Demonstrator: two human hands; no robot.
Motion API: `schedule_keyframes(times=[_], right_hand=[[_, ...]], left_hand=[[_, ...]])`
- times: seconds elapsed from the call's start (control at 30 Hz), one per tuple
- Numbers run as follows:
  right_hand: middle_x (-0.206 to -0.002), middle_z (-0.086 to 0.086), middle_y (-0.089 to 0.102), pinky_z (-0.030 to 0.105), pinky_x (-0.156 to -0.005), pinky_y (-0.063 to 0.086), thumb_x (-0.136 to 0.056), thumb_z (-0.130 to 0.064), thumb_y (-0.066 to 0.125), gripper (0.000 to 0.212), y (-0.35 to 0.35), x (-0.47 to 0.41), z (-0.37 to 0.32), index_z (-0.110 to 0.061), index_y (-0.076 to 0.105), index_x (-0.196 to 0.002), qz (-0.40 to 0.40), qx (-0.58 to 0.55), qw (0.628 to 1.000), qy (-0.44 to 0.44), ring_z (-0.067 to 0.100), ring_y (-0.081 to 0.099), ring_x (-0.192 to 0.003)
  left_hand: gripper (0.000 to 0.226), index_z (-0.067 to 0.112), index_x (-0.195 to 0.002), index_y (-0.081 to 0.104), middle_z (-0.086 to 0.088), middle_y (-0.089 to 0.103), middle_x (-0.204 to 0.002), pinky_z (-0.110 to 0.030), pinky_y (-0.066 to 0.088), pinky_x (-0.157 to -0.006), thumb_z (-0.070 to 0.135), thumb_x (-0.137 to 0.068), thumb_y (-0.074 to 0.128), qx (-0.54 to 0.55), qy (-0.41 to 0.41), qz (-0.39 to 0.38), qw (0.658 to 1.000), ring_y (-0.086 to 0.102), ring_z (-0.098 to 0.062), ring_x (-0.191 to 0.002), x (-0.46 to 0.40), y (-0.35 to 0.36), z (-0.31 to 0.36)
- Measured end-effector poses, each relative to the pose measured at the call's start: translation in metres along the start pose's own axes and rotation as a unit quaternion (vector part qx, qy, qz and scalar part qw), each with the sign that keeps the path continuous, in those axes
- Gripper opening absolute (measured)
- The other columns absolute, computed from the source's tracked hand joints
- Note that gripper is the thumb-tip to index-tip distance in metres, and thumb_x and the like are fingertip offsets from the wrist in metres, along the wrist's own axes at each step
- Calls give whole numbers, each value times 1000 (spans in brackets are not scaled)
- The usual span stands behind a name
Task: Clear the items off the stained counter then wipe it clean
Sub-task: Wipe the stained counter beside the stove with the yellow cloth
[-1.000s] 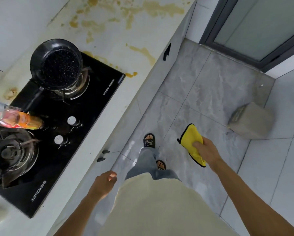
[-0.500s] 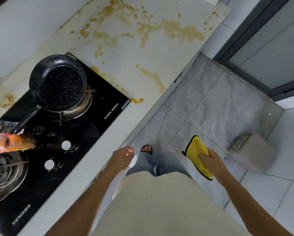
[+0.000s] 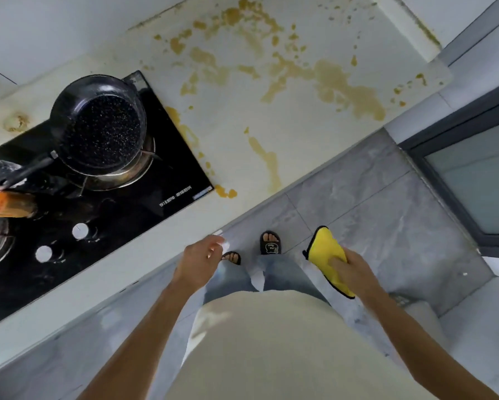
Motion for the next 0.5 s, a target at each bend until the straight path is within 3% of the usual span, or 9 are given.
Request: schedule_keyframes(times=[0.03,0.07,0.13,0.23,0.33,0.4,0.47,0.5], right_hand=[[-86,33,58,56,-75,52,-99,-9,56,18,-6,-7,-21,7,63,-98,-6,4,1000,-21,54,55,-84],[-75,18,56,42,-64,51,-97,-8,56,13,-10,-15,-43,-3,61,-87,-13,4,999,-42,43,54,-75],[-58,-11,43,16,-48,36,-95,-10,56,29,-15,-30,-89,-21,47,-70,-11,1,996,-93,15,45,-61],[-50,-15,42,13,-43,33,-90,-14,53,32,-15,-34,-160,-30,48,-63,22,-20,978,-208,4,42,-46],[-58,-17,54,10,-48,39,-89,-17,49,25,-4,-38,-218,-38,61,-90,48,-10,946,-320,3,54,-50],[-75,-20,62,17,-62,48,-89,-20,46,34,14,-46,-243,-38,63,-113,51,34,922,-381,3,63,-66],[-117,-14,69,34,-95,53,-90,-9,51,47,44,-57,-255,-24,63,-133,47,116,883,-453,17,67,-112],[-141,-2,63,43,-112,44,-91,-5,53,54,61,-66,-254,-17,59,-143,35,166,865,-473,26,56,-136]], left_hand=[[28,27,-130,70,4,76,-122,-12,46,-82,23,-107,55,9,10,24,1000,69,-13,-105,0,1,4],[29,24,-132,69,4,74,-127,-15,46,-89,21,-107,55,10,20,45,999,68,-15,-113,-1,1,8],[34,20,-140,66,2,68,-140,-23,43,-103,19,-107,54,2,34,82,996,61,-20,-130,-6,0,17],[42,17,-150,58,-3,55,-157,-34,37,-120,20,-108,53,-27,53,129,990,46,-26,-147,-14,-3,29],[51,16,-158,48,-11,38,-169,-46,28,-130,22,-108,54,-68,57,158,983,29,-34,-159,-23,2,34],[55,17,-162,41,-15,29,-172,-55,25,-130,26,-109,52,-101,55,165,980,21,-38,-162,-29,10,33],[60,18,-166,34,-16,19,-176,-59,20,-131,27,-109,51,-125,50,159,978,12,-39,-164,-32,21,29],[62,18,-167,31,-16,15,-177,-60,17,-131,27,-109,51,-131,50,158,977,8,-39,-165,-33,26,27]])
Point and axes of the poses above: each hand's wrist, its own x-axis away from the middle knuckle, its own y-axis out of the palm, z = x × y, the point moved 7 cm from there along -x, towards the middle knuckle
